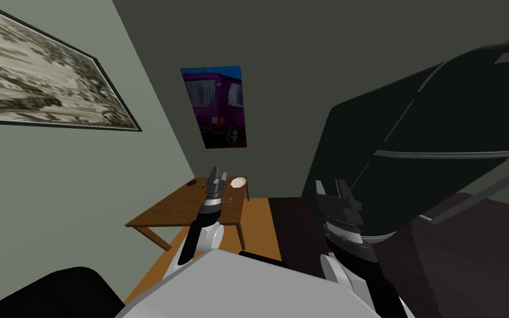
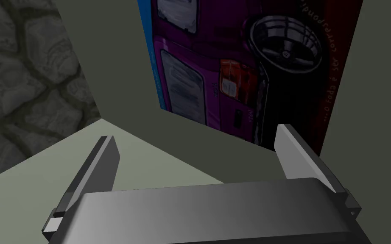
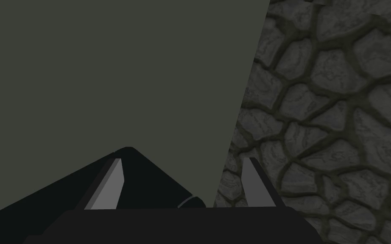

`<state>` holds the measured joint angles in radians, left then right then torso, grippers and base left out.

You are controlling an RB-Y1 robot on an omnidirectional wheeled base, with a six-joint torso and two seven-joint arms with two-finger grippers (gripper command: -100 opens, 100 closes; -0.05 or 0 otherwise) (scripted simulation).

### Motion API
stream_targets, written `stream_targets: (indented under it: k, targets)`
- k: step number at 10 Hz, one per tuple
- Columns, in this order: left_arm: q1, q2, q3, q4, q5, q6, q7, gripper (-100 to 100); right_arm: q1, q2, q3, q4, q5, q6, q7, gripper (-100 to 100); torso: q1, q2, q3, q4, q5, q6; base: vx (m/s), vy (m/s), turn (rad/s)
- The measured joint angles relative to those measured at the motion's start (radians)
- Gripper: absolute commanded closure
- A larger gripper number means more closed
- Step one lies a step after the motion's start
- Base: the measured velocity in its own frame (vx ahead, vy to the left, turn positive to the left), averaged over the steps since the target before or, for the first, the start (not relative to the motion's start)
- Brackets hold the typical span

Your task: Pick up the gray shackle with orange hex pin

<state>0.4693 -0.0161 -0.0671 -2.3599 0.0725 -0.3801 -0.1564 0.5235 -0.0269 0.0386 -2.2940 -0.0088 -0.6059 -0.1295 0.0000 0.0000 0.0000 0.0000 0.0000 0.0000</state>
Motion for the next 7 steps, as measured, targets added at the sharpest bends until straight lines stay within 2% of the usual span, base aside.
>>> stream_targets:
  k: [2, 5, 6, 7]
  targets:
    - [0.003, 0.042, 0.002, 0.006, 0.006, 0.02, 0.001, -100, 0.0, 0.0, 0.0, 0.0, 0.0, 0.0, 0.0, 0, -0.002, 0.0, 0.0, 0.0, 0.0, 0.0, 0.012, -0.034, 0.001]
    - [0.009, 0.11, 0.015, 0.024, 0.028, 0.087, 0.005, -100, 0.0, 0.0, 0.0, 0.0, 0.0, 0.0, 0.0, 0, -0.003, -0.001, -0.001, 0.0, -0.001, 0.0, 0.021, -0.053, 0.001]
    - [-0.012, 0.125, 0.025, 0.045, 0.037, 0.119, 0.006, -100, 0.0, 0.0, 0.0, 0.0, 0.0, 0.0, 0.0, 0, -0.004, -0.002, -0.001, 0.0, -0.001, 0.0, 0.023, -0.049, 0.0]
    - [-0.013, 0.133, 0.029, 0.052, 0.042, 0.139, 0.007, -100, 0.0, 0.0, 0.0, 0.0, 0.0, 0.0, 0.0, 0, -0.003, -0.002, -0.001, 0.0, -0.001, 0.0, 0.025, -0.036, 0.001]
